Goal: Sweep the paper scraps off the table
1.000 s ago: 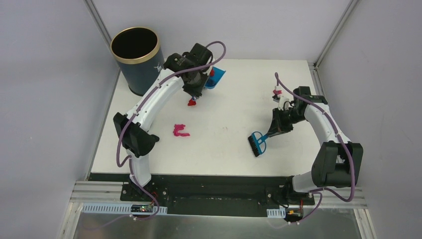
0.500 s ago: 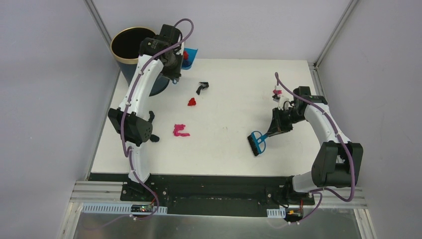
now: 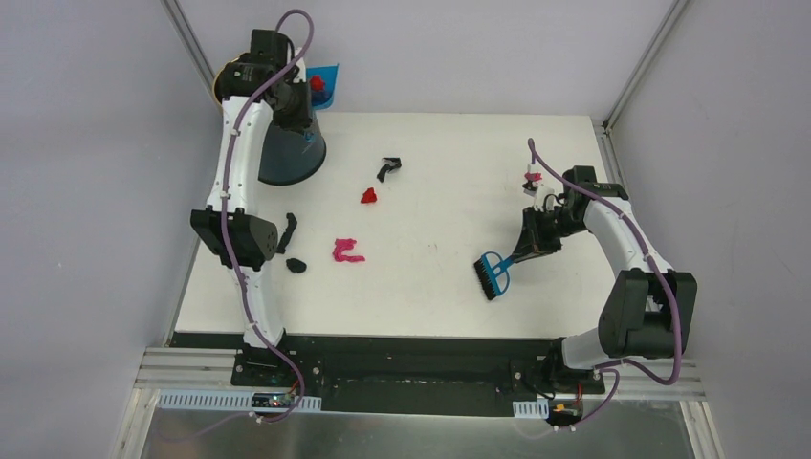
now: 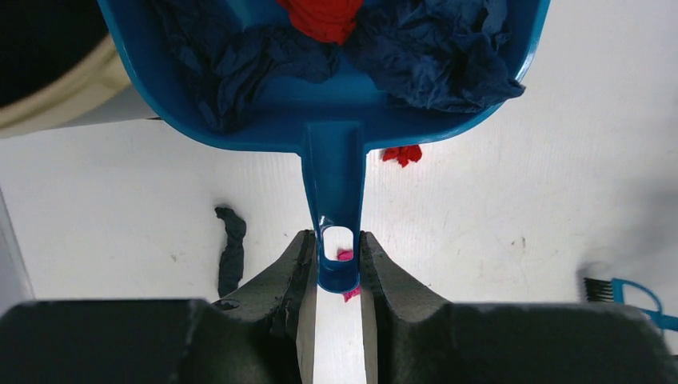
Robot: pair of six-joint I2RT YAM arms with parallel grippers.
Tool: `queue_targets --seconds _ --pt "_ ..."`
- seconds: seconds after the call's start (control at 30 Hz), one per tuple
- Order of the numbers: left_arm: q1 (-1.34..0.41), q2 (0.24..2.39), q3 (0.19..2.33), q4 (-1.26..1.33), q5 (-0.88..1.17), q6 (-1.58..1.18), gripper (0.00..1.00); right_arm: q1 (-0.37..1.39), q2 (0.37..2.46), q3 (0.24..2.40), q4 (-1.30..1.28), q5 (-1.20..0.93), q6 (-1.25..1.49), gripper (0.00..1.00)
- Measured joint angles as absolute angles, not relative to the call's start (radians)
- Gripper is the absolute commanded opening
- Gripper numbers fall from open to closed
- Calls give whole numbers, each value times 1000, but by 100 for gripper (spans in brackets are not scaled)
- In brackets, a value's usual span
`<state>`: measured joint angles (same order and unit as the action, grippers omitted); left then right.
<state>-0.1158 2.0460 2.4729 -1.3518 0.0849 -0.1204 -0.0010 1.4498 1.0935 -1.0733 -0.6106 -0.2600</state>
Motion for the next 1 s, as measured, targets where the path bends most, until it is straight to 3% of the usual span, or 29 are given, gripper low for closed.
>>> queue_targets --seconds 0.57,1.0 --pt "152 2077 2415 -965 572 -490 0 -23 1454 1093 -1073 -610 -260 0" --pt "183 1985 1885 -352 791 -943 0 -30 1455 1093 -1073 -611 -260 0"
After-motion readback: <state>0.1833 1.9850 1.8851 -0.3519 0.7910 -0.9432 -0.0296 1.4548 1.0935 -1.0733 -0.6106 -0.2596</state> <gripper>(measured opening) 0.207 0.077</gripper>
